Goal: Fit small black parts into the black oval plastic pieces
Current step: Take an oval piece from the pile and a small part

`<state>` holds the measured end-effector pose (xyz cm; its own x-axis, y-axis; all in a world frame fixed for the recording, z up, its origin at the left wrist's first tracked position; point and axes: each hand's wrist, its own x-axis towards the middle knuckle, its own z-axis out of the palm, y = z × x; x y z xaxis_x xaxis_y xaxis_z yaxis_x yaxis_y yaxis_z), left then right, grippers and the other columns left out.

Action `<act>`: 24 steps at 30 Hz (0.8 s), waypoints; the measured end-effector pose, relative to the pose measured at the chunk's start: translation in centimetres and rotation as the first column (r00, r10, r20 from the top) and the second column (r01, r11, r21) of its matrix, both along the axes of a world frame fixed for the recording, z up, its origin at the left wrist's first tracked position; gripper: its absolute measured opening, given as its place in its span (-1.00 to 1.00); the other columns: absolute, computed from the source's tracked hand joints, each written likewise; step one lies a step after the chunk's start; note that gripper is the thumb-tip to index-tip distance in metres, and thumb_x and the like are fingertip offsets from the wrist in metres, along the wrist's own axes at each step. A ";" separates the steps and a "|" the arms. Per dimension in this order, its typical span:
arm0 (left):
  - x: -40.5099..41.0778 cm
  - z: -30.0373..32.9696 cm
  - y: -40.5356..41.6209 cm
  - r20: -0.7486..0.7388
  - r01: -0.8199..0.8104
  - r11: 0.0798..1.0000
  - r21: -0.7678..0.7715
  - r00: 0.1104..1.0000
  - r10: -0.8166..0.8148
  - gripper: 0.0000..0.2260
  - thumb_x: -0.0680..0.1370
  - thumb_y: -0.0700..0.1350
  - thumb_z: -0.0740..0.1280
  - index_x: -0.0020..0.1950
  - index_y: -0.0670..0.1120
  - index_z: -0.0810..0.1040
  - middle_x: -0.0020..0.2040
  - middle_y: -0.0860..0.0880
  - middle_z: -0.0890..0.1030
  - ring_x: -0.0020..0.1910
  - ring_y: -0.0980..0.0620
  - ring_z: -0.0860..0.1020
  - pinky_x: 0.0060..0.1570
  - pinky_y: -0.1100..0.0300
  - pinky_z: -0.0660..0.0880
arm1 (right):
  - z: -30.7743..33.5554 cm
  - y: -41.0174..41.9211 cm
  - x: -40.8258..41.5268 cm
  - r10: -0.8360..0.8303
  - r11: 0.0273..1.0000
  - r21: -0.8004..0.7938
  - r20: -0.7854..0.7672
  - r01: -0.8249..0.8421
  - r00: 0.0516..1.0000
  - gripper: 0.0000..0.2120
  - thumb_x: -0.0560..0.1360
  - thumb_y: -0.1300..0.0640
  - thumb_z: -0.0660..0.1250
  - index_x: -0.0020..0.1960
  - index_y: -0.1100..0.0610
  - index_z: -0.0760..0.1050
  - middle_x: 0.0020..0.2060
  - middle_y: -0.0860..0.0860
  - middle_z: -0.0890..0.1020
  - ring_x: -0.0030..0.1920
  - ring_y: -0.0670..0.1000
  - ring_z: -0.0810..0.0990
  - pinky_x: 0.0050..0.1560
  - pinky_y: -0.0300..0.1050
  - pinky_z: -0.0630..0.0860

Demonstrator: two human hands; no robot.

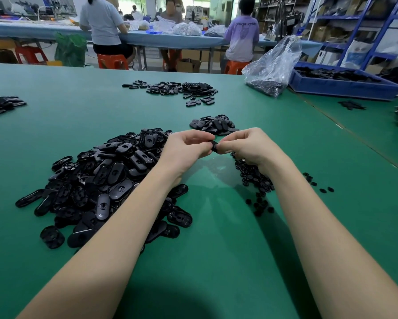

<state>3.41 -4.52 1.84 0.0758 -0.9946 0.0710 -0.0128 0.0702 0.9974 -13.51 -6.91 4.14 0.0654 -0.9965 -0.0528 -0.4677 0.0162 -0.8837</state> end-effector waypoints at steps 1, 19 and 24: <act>0.0 0.0 0.0 0.000 0.000 1.000 0.000 1.000 0.000 -0.81 0.50 -0.33 0.44 -0.08 -0.04 0.72 -0.13 -0.06 0.74 -0.13 0.04 0.70 0.06 0.23 0.62 | 0.0 0.0 0.0 -0.003 1.000 0.000 0.001 0.003 1.000 -0.94 0.36 0.08 0.57 -0.26 0.01 0.71 -0.39 -0.12 0.65 -0.43 -0.11 0.35 -0.55 -0.39 0.26; 0.0 0.5 0.1 -0.016 0.043 0.998 0.040 0.999 -0.042 -0.83 0.53 -0.35 0.40 0.02 -0.12 0.66 -0.03 -0.12 0.63 -0.11 0.00 0.64 0.00 0.24 0.63 | -0.2 -0.1 -0.7 0.107 0.994 0.033 0.034 -0.108 0.994 -0.82 0.34 -0.15 0.61 -0.25 -0.10 0.69 -0.22 -0.14 0.74 -0.50 -0.20 0.42 -0.41 -0.29 0.31; 0.5 0.5 0.3 0.080 0.089 0.992 0.088 0.992 -0.096 -0.89 0.53 -0.28 0.43 0.00 -0.10 0.65 -0.02 -0.17 0.69 -0.12 0.04 0.64 -0.08 0.26 0.62 | -0.4 -0.1 -0.7 0.140 0.990 0.018 0.032 -0.140 0.990 -0.81 0.33 -0.13 0.63 -0.23 -0.08 0.69 -0.34 -0.16 0.67 -0.47 -0.17 0.40 -0.43 -0.28 0.30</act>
